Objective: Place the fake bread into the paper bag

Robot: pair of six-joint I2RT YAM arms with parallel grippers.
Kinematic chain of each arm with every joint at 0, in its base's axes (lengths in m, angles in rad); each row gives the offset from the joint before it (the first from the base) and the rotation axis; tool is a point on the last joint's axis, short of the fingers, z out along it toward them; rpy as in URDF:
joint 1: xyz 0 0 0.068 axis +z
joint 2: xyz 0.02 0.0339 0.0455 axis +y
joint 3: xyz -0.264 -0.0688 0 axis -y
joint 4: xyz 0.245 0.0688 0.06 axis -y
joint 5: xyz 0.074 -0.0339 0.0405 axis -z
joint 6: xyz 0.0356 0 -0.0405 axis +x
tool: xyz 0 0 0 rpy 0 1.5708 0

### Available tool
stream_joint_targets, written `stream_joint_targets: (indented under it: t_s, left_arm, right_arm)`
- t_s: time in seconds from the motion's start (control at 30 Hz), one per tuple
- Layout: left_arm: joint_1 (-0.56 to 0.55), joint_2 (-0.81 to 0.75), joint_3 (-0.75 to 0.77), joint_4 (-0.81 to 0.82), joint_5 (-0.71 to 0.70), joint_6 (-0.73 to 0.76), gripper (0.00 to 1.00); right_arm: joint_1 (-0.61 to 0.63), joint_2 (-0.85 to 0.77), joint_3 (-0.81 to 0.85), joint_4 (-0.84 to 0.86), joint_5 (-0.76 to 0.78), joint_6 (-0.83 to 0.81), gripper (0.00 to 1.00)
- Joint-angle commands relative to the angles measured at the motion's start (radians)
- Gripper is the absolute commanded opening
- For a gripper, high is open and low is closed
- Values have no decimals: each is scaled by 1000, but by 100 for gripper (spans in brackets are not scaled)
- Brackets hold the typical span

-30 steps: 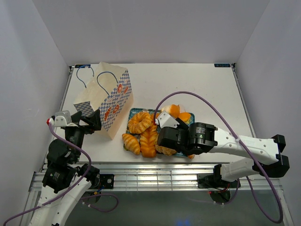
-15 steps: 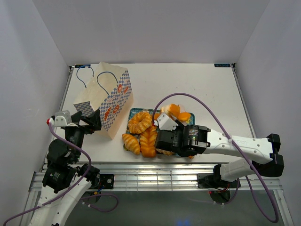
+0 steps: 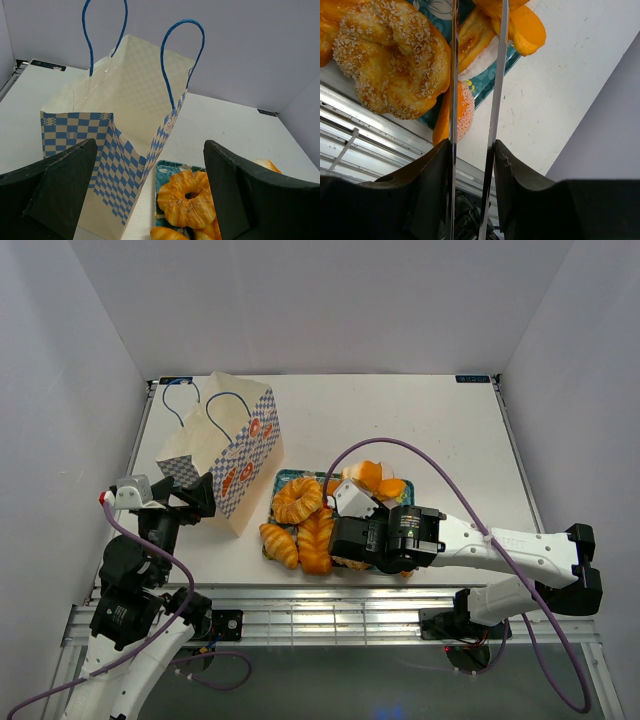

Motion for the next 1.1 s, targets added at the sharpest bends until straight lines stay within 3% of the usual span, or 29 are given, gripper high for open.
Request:
stream_joint_targets:
  t_s: [0.0,0.23,1.07]
  left_arm:
    - [-4,2,-10,1,-4,0,98]
    - [-4,1,-10,2,-5,0,98]
    - [-4,-2,-10,2,-11,-1,98]
  right_arm:
    - [5,-26,-10,-1,25,20,28]
    - [5,-41,-1,-1,5,20,8]
    - [5,-83,205,1,-36,-5,8]
